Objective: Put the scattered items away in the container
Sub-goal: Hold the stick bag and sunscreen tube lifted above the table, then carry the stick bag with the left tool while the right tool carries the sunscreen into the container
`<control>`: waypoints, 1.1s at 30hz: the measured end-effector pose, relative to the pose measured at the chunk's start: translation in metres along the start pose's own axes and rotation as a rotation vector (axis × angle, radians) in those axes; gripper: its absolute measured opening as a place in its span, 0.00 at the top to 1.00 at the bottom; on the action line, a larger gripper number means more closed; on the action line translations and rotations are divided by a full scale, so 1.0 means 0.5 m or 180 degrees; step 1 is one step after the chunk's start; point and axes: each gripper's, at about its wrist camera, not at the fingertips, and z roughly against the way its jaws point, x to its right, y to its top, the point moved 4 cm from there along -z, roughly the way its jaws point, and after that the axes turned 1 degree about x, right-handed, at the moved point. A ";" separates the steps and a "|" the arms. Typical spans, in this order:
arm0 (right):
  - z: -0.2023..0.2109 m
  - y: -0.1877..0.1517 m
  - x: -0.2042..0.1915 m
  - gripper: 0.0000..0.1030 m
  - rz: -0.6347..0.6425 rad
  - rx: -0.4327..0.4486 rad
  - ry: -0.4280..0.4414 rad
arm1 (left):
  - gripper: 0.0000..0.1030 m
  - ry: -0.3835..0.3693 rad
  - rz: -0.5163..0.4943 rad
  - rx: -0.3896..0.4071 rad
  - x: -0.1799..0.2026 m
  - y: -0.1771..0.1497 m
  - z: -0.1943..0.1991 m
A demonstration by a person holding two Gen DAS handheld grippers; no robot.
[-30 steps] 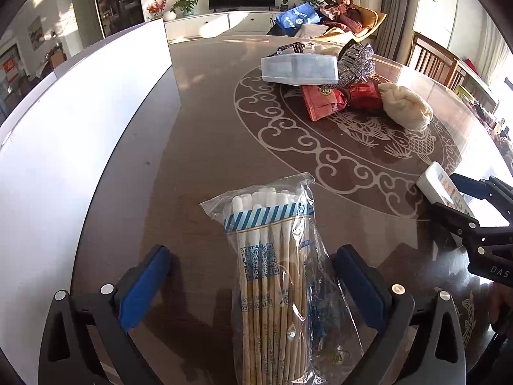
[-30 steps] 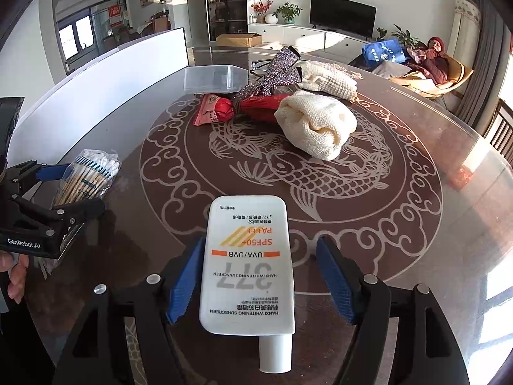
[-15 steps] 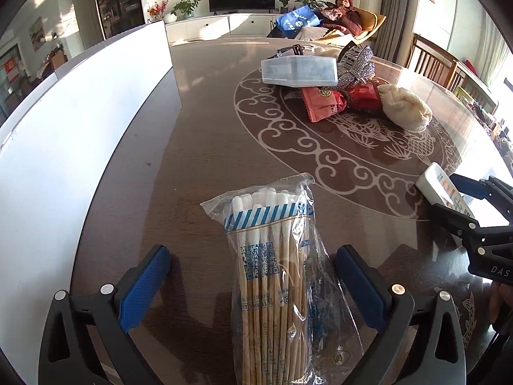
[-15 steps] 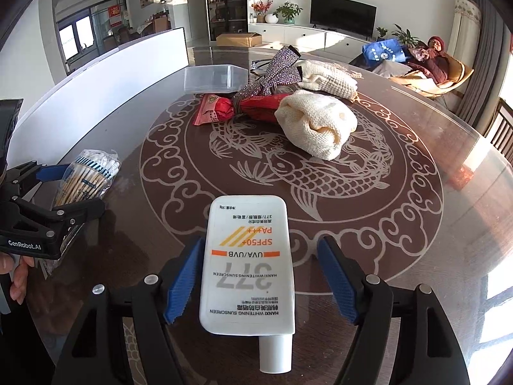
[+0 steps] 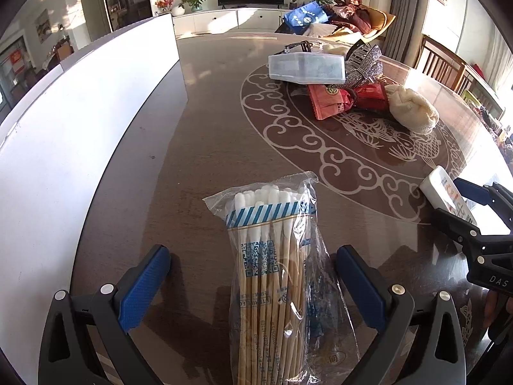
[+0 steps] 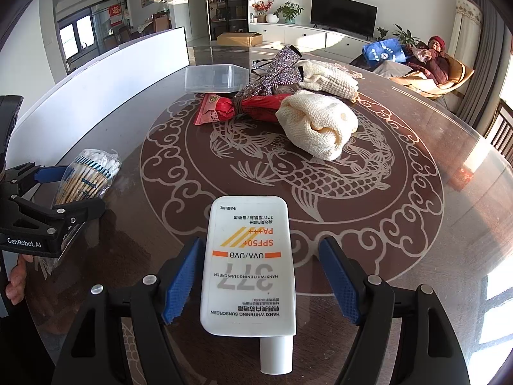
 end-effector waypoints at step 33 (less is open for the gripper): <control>-0.002 -0.001 -0.001 0.23 -0.0004 -0.0008 0.0006 | 0.00 -0.0013 -0.0034 0.0037 0.008 0.001 -0.011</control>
